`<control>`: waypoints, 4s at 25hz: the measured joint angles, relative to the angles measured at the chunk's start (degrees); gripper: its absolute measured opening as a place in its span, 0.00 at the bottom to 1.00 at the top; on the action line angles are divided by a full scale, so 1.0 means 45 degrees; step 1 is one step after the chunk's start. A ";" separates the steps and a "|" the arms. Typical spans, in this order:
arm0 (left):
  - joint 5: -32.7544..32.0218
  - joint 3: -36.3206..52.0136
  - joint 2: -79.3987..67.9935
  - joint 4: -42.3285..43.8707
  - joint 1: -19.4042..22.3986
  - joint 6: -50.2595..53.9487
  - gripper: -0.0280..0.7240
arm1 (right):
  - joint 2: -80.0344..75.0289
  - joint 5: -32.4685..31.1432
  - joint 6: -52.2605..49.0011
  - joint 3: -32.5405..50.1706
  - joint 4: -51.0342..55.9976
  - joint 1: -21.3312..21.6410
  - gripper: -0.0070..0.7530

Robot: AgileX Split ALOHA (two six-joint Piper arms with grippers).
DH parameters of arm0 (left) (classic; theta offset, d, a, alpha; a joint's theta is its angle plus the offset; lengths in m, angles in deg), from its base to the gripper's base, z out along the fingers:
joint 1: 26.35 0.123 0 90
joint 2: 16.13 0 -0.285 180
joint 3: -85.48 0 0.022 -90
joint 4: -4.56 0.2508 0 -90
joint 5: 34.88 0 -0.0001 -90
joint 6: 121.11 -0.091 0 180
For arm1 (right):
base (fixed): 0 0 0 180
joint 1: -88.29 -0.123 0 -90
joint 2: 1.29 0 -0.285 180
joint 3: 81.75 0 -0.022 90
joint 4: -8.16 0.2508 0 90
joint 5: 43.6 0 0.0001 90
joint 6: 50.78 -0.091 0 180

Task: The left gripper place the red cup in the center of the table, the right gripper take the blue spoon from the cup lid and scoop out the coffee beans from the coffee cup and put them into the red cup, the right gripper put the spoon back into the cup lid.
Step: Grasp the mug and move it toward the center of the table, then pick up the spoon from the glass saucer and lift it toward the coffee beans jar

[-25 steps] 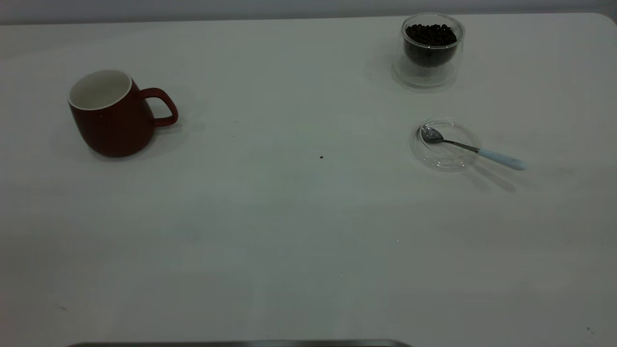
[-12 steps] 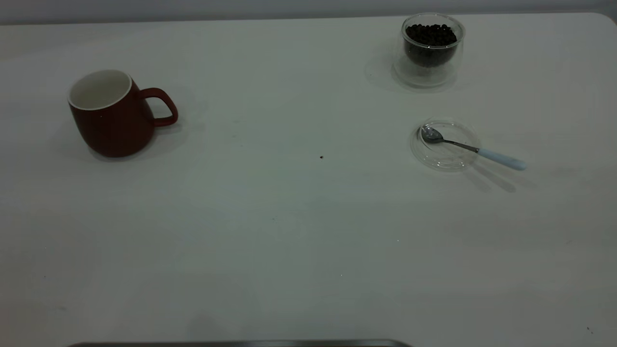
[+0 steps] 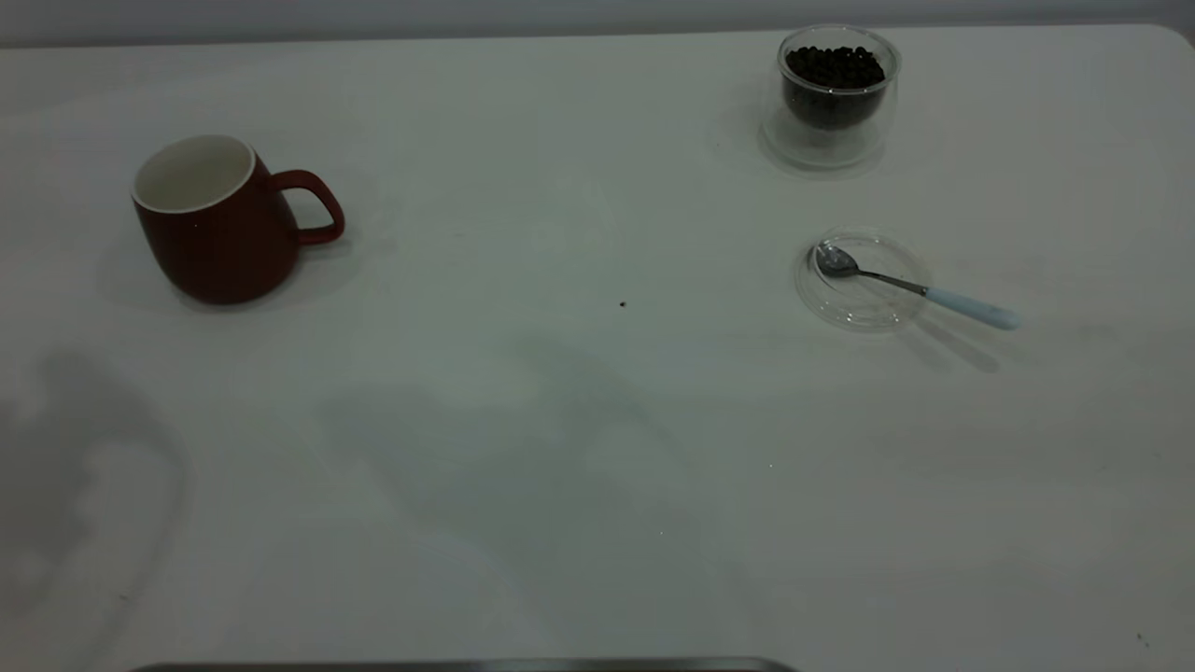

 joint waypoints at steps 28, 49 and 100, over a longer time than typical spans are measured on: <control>0.2818 -0.5894 -1.1496 0.1855 -0.0100 -0.5156 0.82 | 0.0000 0.0000 0.0000 0.0000 0.0000 0.0000 0.79; 0.5982 -0.5953 -1.2221 0.2026 -0.4829 -0.2893 0.82 | 0.0000 0.0000 0.0000 0.0000 0.0000 0.0000 0.79; -0.6172 -0.0974 1.1274 0.0695 -0.5835 1.0512 0.82 | 0.0000 0.0000 0.0000 0.0000 0.0000 0.0000 0.79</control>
